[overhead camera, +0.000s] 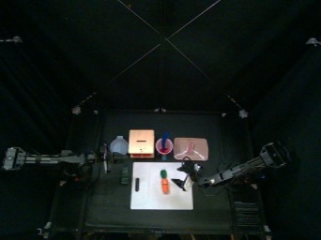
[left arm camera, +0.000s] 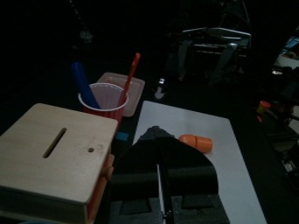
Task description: Put carrot onto plate
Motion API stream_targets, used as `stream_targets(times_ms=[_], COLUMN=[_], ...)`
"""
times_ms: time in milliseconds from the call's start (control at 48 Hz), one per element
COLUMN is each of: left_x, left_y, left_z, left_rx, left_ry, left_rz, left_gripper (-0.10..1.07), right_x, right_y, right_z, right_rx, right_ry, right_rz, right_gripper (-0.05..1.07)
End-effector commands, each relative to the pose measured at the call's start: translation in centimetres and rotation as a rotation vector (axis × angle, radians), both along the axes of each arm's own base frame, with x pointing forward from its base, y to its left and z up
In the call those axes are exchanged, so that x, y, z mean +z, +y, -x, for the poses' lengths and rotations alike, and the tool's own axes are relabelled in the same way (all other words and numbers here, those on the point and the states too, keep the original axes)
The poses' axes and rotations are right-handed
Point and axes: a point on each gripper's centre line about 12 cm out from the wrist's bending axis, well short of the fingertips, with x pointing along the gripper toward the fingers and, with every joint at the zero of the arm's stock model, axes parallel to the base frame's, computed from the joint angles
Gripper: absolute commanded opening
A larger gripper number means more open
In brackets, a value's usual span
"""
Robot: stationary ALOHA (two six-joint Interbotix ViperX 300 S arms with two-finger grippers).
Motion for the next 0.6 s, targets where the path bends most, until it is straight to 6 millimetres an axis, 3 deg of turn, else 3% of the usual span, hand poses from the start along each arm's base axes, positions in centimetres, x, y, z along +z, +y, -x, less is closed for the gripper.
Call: stream_targets(times_ms=[0,188,458,583], left_x=[1.3,1.3,1.2,1.2], left_y=[0.1,-0.1,0.0,0.1], left_z=[-0.5,-0.5,-0.5,-0.4], left_rx=[0.004,-0.004,-0.003,0.005], left_ry=[-0.035,-0.037,-0.030,-0.034], left_rz=[-0.004,-0.001,-0.006,-0.001], left_gripper=[0.15,0.15,0.15,0.15], right_x=[0.9,0.1,-3.5,-4.8], right_y=[0.0,0.0,-0.5,-0.6], right_z=[-0.2,-0.8,-2.7,-4.4], right_rx=[0.002,-0.048,-0.352,-0.418], right_ry=[-0.026,0.006,0.161,0.197], right_rz=[-0.007,-0.067,-0.496,-0.560], right_gripper=[1.01,1.01,1.01,1.01])
